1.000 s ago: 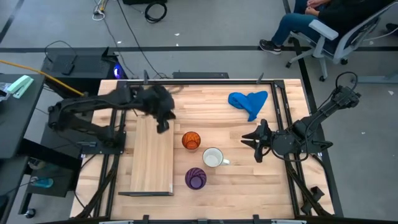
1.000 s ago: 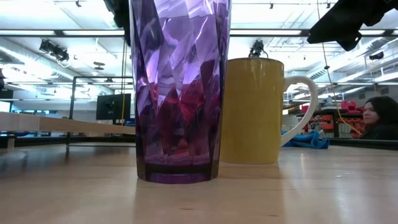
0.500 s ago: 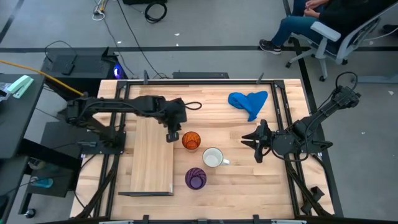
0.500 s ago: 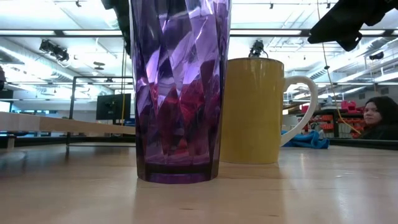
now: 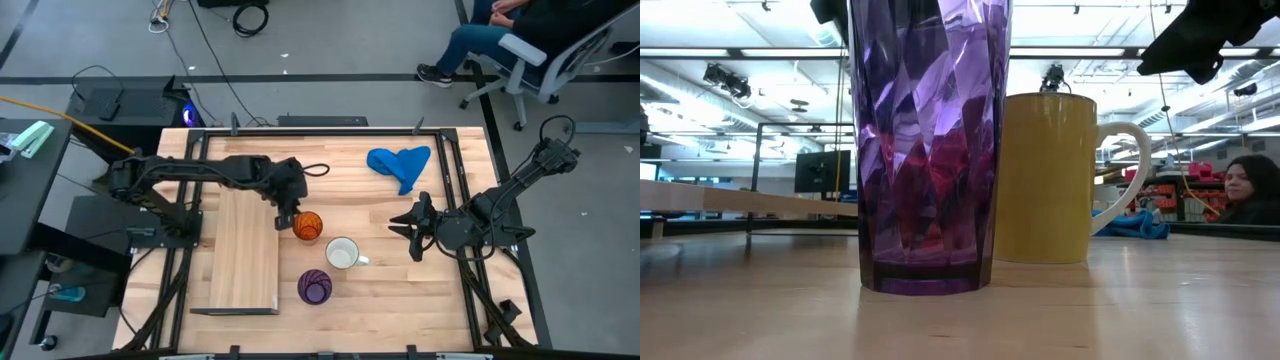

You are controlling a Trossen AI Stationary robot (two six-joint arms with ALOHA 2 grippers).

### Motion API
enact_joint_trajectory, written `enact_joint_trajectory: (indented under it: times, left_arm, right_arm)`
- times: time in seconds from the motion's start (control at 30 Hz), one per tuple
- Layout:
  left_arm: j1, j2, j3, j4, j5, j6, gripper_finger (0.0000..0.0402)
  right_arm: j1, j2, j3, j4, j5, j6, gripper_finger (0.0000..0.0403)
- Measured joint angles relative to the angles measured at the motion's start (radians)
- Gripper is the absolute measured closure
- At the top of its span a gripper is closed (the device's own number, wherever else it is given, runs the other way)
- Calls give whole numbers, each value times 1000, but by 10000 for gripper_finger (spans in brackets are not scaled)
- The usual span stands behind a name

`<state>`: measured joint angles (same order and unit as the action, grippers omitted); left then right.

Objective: Stack small to large cups/mugs on shelf
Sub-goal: Put the brown cup on the shelf

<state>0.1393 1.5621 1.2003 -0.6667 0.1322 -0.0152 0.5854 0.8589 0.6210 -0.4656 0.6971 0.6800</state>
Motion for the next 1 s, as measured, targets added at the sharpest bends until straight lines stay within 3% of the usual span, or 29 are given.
enact_joint_trajectory:
  times: [0.7,1.0]
  left_arm:
    - [-13,100,0,11,3,0,256]
    - [-13,100,-1,22,4,-26,283]
  right_arm:
    - [-1,1,1,-20,0,8,298]
    - [-1,0,1,-22,1,9,298]
